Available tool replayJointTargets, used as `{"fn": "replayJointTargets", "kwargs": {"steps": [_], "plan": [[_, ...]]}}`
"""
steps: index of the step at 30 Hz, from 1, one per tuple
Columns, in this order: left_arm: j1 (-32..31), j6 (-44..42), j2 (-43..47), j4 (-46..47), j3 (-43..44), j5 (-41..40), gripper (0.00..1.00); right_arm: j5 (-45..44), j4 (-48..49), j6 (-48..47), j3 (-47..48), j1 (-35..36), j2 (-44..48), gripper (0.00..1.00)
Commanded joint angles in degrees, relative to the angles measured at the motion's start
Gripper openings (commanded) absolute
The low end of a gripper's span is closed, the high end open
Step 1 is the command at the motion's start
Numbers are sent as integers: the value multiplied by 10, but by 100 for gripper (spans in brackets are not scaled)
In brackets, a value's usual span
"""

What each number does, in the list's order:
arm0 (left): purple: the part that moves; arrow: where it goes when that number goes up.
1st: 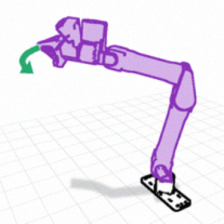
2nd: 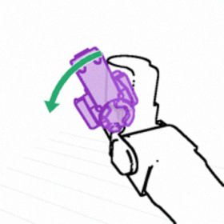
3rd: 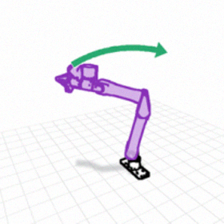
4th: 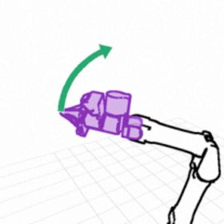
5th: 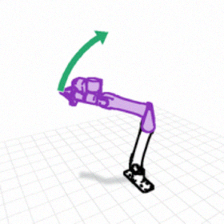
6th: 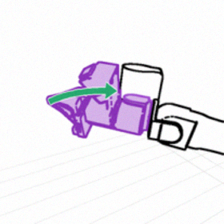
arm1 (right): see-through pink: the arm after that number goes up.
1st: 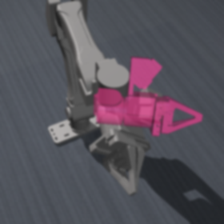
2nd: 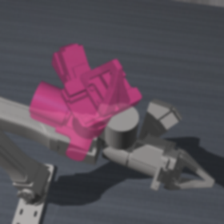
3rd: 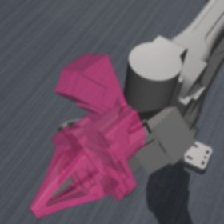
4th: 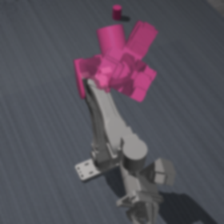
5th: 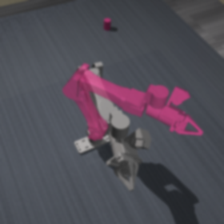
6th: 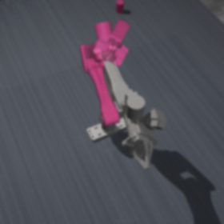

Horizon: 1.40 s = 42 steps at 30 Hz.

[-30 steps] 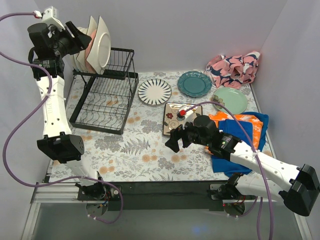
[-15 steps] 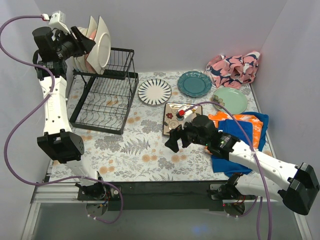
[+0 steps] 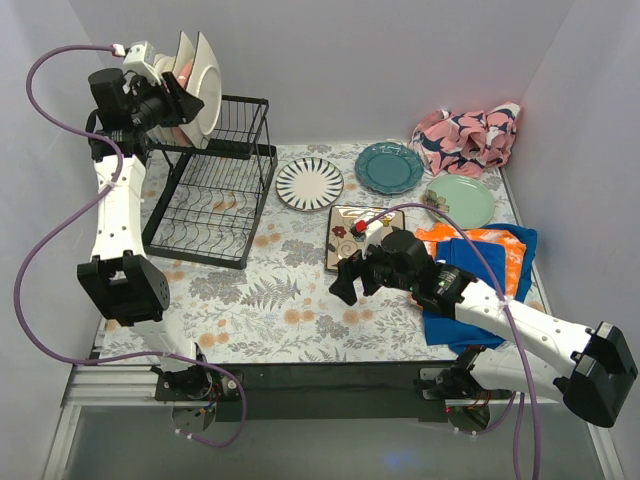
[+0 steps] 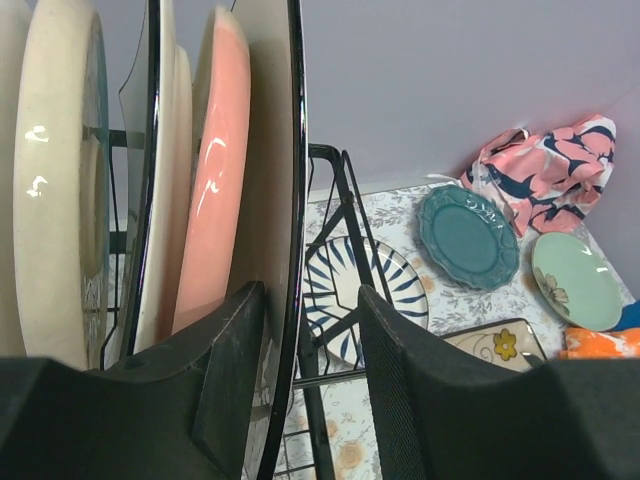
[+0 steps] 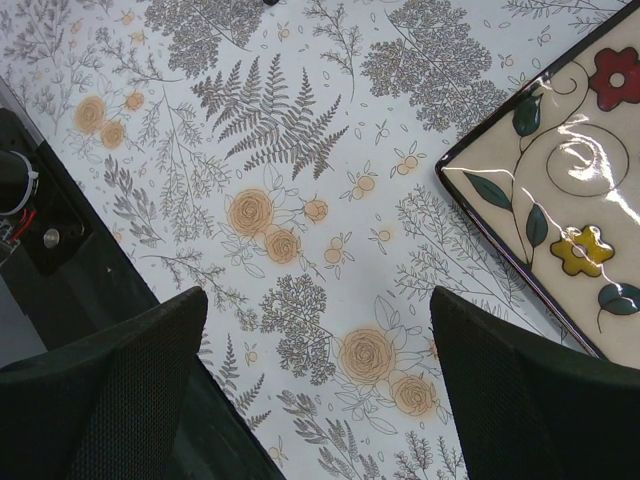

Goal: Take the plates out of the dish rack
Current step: Unload the plate from the dish rack.

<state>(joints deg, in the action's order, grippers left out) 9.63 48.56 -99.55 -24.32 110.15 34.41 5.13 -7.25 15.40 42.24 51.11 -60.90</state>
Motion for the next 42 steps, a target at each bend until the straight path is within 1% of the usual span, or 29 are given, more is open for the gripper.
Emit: {"fn": "replayJointTargets", "kwargs": {"steps": [1,4,6,12,16,19,20,21,24,27,30,37,42], "plan": [[-16,-31,18,17,-5,-15,40,1,22,-7,7,0,-1,96],[-30,-54,17,17,-5,-40,39,2,22,-6,6,0,-3,96],[-45,-81,17,15,-5,-77,38,3,22,-7,7,0,-3,96],[-51,-89,5,11,2,-77,35,2,23,-8,6,0,-4,96],[-58,-91,-2,7,2,-76,31,1,23,-7,7,0,-6,96],[-61,-95,-5,8,0,-78,24,0,23,-7,7,0,-8,96],[-62,-96,-4,8,1,-80,16,0,23,-7,7,0,-8,96],[-65,-97,-4,8,2,-82,11,0,23,-6,7,0,-9,96],[-75,-107,0,8,5,-101,1,1,22,-7,7,0,-11,96],[-87,-127,6,11,6,-130,0,1,23,-7,7,0,-12,96],[-88,-133,15,18,2,-130,0,2,22,-7,8,0,-16,96],[-88,-153,45,67,-9,-135,0,1,22,-6,8,0,-16,96],[-88,-174,44,75,12,-140,0,-3,23,-6,7,0,-14,96]]}}
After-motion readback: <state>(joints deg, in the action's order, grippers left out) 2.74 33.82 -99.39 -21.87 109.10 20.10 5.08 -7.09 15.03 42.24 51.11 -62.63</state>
